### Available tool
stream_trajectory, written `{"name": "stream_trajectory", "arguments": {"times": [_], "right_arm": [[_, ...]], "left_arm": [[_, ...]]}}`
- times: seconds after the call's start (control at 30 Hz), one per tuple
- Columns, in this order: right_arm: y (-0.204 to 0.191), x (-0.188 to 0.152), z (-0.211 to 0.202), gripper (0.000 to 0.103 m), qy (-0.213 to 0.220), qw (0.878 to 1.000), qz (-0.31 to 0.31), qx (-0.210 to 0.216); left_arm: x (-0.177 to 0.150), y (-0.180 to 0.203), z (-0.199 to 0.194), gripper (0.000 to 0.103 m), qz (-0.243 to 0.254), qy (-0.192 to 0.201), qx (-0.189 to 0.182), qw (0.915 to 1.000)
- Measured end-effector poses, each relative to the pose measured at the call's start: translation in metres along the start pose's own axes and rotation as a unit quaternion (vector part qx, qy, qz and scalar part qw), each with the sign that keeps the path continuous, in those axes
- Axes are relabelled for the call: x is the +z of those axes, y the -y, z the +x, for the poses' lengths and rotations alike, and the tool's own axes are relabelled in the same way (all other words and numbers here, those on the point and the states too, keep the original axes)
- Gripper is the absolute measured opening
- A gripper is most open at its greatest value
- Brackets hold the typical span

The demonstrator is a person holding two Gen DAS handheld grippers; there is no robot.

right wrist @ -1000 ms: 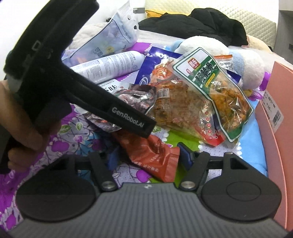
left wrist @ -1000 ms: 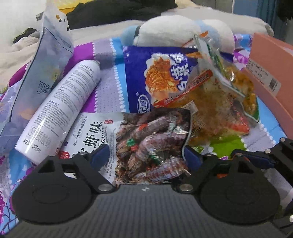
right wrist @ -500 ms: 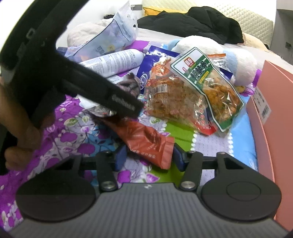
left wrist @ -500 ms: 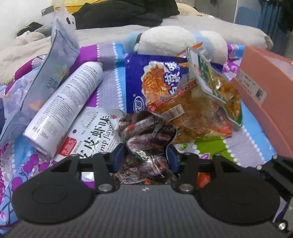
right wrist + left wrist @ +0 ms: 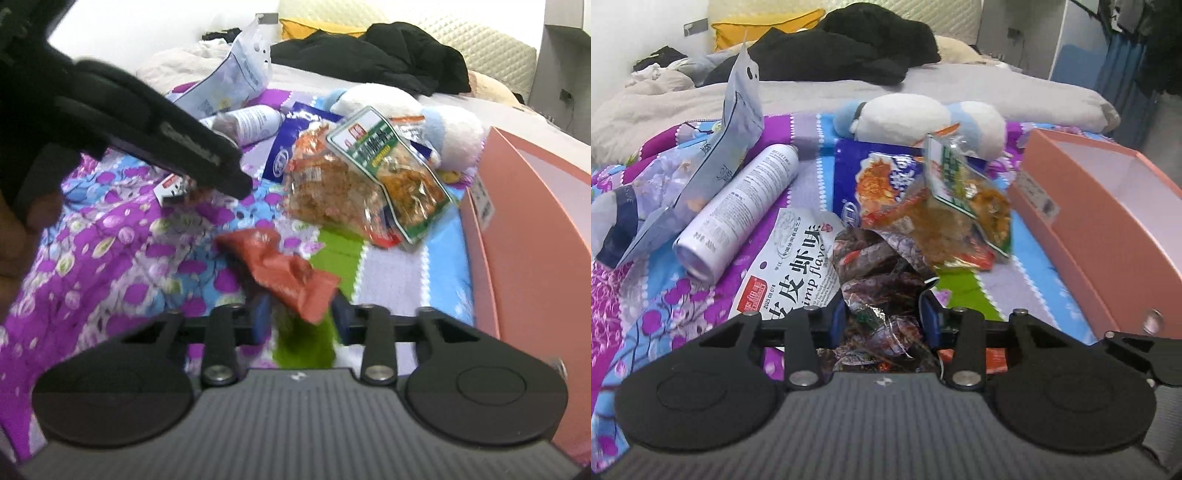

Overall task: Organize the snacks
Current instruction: 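Lift the shrimp packet with the left tool while the right tool reaches the orange-red wrapper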

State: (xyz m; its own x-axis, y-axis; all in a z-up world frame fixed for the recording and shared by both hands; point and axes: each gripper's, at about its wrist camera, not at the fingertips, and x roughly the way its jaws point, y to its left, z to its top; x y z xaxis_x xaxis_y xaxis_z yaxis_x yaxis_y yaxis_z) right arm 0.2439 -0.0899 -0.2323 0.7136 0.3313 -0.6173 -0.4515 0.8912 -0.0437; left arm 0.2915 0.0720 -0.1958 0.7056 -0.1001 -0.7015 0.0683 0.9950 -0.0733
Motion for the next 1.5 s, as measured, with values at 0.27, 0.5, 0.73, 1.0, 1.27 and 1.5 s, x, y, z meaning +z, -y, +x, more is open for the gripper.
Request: {"name": "stream_trajectory", "arguments": {"times": [0.27,0.5,0.73,1.0,1.27,1.5], "right_arm": [[0.000,-0.019,-0.031,0.024,-0.005,1.000,0.026,0.006],[0.003,-0.016,-0.037,0.025,0.013,1.000,0.007,0.015],[0.004,-0.006,-0.025,0.047,0.020,0.999,-0.014,0.042],[-0.002,0.002,0.004,0.064,0.021,0.994,-0.097,0.043],[-0.002,0.012,0.035,0.070,0.023,0.988,-0.137,0.067],[-0.008,0.013,0.046,0.063,0.009,0.986,-0.139,0.096]], "left_arm": [[-0.037,0.013,-0.048,0.047,0.016,-0.012,-0.011,0.9997],[-0.066,0.004,-0.073,0.050,0.017,-0.024,-0.023,0.9993],[-0.079,-0.015,-0.087,0.090,-0.057,-0.015,-0.051,0.9970],[-0.091,-0.061,-0.077,0.095,-0.237,-0.025,-0.058,0.9694],[-0.097,-0.080,-0.047,0.100,-0.296,-0.091,-0.041,0.9501],[-0.100,-0.085,-0.043,0.103,-0.335,-0.081,-0.060,0.9368]]}}
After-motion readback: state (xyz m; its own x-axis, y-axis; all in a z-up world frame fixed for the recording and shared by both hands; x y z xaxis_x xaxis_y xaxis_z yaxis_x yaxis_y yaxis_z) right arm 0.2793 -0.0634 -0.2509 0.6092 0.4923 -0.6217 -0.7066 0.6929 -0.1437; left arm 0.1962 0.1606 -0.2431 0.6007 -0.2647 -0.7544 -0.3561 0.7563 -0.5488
